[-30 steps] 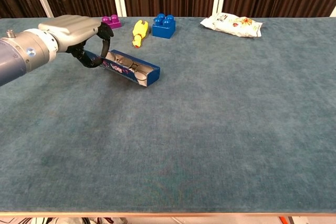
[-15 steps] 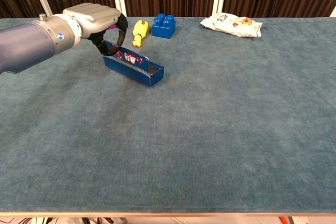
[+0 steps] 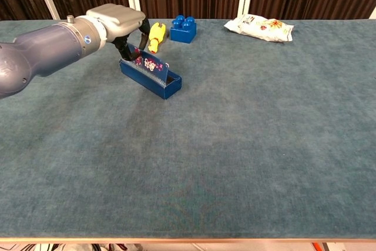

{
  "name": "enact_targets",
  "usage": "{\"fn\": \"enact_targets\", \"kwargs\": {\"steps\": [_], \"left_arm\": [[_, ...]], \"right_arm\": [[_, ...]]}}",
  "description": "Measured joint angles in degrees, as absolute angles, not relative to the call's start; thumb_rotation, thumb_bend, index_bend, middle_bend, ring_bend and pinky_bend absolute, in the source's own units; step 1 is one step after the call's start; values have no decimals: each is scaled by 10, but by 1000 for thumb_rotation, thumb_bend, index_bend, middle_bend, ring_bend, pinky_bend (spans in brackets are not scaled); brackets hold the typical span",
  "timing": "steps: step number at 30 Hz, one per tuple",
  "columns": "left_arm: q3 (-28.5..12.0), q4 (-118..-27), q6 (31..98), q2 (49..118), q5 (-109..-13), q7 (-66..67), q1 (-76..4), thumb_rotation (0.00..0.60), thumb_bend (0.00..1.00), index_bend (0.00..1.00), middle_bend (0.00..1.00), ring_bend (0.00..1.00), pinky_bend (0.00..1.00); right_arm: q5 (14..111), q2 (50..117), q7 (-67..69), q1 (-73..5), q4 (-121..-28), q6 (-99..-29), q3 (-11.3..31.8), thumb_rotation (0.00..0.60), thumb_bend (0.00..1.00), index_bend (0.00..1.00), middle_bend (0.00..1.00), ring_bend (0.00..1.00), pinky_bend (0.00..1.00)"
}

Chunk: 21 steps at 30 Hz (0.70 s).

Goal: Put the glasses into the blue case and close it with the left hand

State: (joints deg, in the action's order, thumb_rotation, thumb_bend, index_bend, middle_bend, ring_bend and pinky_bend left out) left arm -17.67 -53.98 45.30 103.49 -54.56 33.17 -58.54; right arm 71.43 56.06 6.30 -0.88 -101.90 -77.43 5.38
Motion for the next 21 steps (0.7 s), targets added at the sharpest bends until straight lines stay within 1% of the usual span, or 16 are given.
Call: {"fn": "enact_targets", "kwargs": {"steps": [6, 8, 11, 15, 16, 18, 19, 21], "left_arm": [[-179, -503, 447, 1056, -546, 326, -603, 600, 451, 556, 162, 68, 66], [-180, -489, 446, 1064, -546, 326, -608, 600, 451, 532, 162, 68, 66], [-180, -467, 440, 1076, -543, 329, -616, 600, 452, 463, 161, 68, 66], [-181, -438, 429, 1092, -535, 335, -625, 600, 437, 255, 157, 68, 64], [-181, -429, 426, 1097, -532, 337, -628, 600, 415, 195, 152, 69, 64], [-182, -416, 420, 1104, -528, 339, -632, 600, 370, 111, 143, 68, 63], [-183, -406, 416, 1110, -525, 342, -635, 600, 347, 76, 139, 68, 63], [-185, -390, 412, 1119, -519, 346, -640, 600, 312, 46, 135, 68, 63]], "right_arm": [[714, 560, 63, -9, -1020, -774, 54, 600, 195, 0, 16, 125, 237], [713, 560, 63, -9, -1020, -773, 54, 600, 194, 0, 16, 125, 237], [713, 559, 64, -9, -1020, -772, 54, 600, 194, 0, 20, 125, 237], [712, 558, 65, -9, -1021, -771, 54, 600, 194, 0, 24, 125, 237], [712, 558, 66, -9, -1021, -771, 54, 600, 194, 0, 24, 125, 237], [712, 558, 66, -9, -1021, -771, 54, 600, 194, 0, 24, 125, 237], [711, 558, 67, -9, -1022, -772, 54, 600, 194, 0, 24, 125, 237], [711, 558, 67, -9, -1022, -771, 54, 600, 193, 0, 24, 126, 237]]}}
